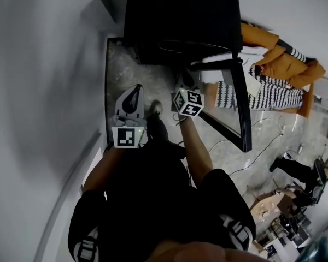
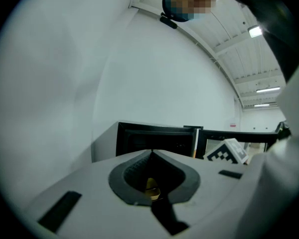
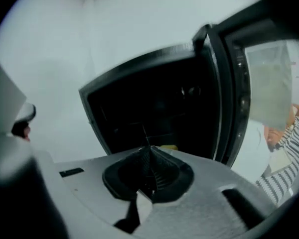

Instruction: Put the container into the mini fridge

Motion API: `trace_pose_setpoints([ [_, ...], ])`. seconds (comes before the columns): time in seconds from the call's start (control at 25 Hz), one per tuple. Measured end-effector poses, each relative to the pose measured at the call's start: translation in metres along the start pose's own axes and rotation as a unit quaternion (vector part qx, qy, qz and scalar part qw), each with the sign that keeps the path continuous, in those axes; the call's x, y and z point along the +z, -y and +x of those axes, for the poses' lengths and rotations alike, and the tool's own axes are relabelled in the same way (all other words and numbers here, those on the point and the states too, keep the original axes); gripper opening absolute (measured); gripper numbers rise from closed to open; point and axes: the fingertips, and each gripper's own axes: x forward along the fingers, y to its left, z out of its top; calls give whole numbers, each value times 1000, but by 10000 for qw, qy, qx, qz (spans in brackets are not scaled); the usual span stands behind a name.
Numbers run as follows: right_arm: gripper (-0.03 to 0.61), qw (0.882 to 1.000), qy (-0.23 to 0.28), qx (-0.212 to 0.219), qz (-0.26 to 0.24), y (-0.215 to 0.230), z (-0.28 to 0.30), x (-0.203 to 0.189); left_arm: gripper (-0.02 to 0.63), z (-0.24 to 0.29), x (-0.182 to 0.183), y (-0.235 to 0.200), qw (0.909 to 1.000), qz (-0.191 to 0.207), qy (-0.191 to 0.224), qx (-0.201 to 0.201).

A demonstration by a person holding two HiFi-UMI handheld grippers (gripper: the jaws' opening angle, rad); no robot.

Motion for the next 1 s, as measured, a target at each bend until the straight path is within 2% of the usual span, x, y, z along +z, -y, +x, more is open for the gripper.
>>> trace_pose_setpoints([
  [0.44,3,9965,817,130,131,-41,-116,84,5,-39,91,-13,9990,178,363,175],
  [0.68,3,9929,1161,274,12,-66,-155,113,5,-48,110,-10,9984,305,486,10],
  [1.0,3,9899,1383,311,-22,-76,-160,132,5,-44,110,-11,9979,343,550,22],
])
